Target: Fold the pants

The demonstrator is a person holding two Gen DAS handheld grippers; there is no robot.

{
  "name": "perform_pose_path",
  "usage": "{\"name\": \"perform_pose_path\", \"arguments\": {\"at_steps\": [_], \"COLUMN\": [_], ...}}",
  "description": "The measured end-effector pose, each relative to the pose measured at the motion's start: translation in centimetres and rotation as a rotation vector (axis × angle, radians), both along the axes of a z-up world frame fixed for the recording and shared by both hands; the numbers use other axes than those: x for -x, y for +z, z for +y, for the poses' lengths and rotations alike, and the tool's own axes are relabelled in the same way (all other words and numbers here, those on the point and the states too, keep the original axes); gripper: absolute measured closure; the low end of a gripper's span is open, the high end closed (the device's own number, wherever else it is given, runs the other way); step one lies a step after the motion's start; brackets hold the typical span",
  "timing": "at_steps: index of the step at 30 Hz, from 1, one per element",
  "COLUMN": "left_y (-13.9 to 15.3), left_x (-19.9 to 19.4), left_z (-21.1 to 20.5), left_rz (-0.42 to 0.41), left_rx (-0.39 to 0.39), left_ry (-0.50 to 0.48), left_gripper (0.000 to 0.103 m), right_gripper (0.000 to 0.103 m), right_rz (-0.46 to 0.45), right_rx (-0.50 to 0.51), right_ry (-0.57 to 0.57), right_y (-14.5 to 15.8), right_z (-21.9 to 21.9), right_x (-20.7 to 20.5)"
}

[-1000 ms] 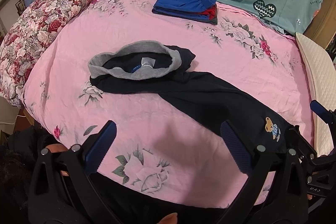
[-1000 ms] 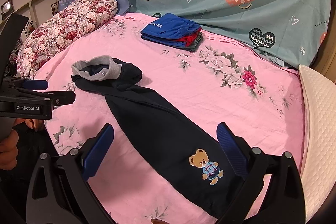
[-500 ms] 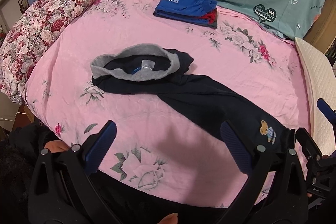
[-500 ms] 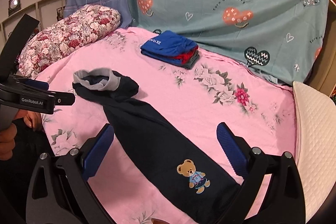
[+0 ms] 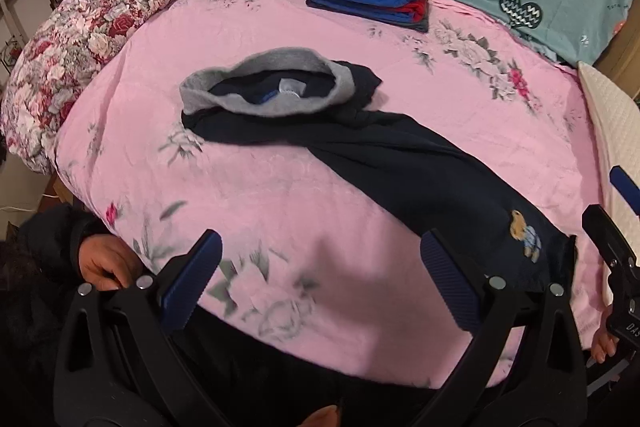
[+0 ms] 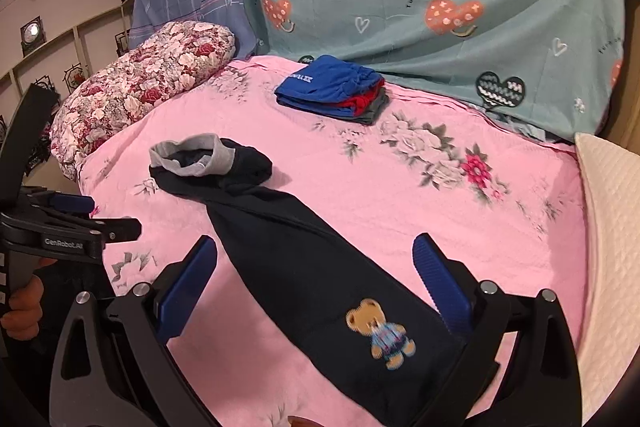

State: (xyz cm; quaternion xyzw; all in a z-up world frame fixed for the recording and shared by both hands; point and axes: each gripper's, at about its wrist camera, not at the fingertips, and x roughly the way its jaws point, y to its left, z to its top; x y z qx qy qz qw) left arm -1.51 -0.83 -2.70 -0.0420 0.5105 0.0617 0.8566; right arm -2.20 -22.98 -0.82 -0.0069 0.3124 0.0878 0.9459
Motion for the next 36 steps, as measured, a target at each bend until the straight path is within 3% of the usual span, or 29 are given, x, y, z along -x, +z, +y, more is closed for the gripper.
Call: {"name": "perform_pose_path", "arguments": {"at_steps": [3,6,11,23,25,31,36], "left_y": [0.5,1.4,1.6,-0.6,-1.0,-4.1,-5.6], "left_x": [-0.7,1.3,1.3,0.8,0.5,-4.1,-8.4], "left_z": [0.0,-0.9,-2.4,-0.6,-0.1,2.6,3.2], "left_rz": [0.016,-0.051,-0.060,-0.025,-0.018,0.052,0.041], "left_rx": [-0.005,0.040,-0.015,0.037,0.012,0.007,0.046], "left_ry": [0.035,0.032,0.012,0.056,0.059,0.023,-0.017], "left_gripper": [0.002,0.002,0.002,0.002,0.002,0.002,0.002], "right_gripper": [0.005,0.001,0.001,0.001,0.001,0.001,0.001], "right_rz": [-0.003,-0.099,-0.049,0.031,0.033,0.069,0.120], "right_rx": [0.093,0.024,-0.028,-0.057,-0.053,-0.036,-0.018], "right_ry": [-0.037,0.001,0.004,-0.018,-0.021,-0.070,-0.121], "right_y": [1.0,1.3,0.7,-0.9,-1.0,-3.3,-5.2], "right_z": [0.0,-2.6,-4.0,-4.3,-4.2,-5.8,-7.5], "right_x": [-0.6,2.7,2.7,0.9,0.7,-0.5,-1.0]}}
